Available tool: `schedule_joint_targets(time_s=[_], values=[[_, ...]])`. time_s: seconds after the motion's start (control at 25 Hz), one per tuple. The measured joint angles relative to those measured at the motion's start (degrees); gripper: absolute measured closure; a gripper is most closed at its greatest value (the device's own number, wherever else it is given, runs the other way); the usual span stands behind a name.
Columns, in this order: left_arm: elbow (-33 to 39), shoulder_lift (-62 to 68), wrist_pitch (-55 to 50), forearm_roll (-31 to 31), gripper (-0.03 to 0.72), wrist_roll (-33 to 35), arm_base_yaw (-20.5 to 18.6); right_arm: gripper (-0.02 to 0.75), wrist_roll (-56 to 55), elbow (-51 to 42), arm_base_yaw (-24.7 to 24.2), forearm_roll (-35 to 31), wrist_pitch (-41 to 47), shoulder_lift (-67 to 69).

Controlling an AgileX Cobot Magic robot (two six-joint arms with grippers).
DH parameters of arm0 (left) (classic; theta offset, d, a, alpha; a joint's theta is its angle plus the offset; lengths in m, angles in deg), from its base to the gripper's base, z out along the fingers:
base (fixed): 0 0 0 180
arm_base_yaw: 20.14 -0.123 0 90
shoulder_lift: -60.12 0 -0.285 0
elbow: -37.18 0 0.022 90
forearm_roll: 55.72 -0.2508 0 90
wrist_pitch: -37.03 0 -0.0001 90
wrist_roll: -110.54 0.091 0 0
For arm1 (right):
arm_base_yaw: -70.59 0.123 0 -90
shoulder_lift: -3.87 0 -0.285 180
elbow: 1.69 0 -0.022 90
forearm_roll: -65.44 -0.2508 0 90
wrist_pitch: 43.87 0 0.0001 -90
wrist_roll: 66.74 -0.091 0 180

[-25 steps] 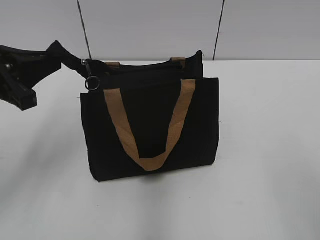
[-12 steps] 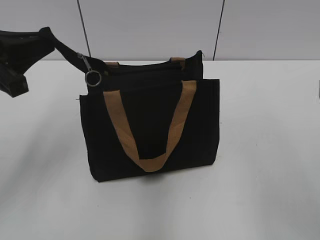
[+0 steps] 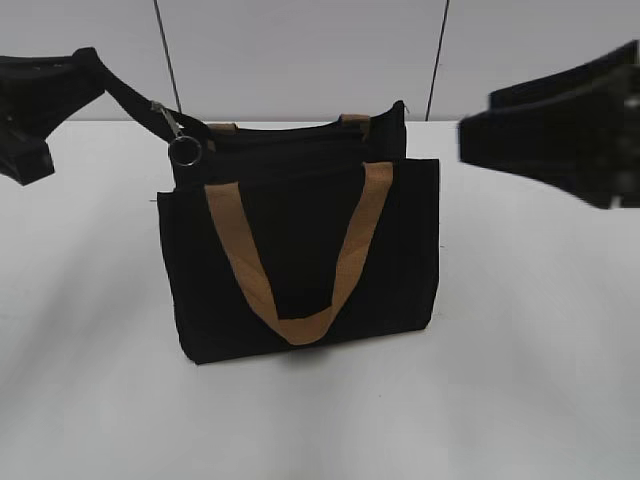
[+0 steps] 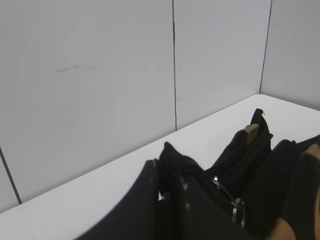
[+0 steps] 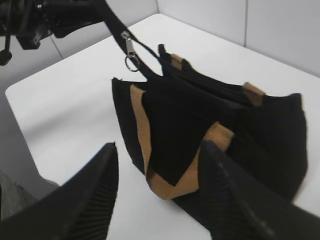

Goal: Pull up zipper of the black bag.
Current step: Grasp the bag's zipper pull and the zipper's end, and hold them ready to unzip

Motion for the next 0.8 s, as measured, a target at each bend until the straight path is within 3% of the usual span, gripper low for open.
schedule_joint_targets(time_s=[0.28, 0.48, 0.8], values=[[0.0, 0.0, -0.11, 0.25, 0.659, 0.0, 0.0, 0.335, 1.29, 8.38, 21.86, -0.25, -15.53, 15.38], [0.0, 0.0, -0.18, 0.27, 0.659, 0.0, 0.0, 0.335, 1.48, 17.11, 27.41, -0.31, -18.96, 29.66], [0.0, 0.0, -0.24, 0.33, 0.659, 0.0, 0.0, 0.335, 4.42, 30.61, 31.25, -0.31, -18.95, 43.89]])
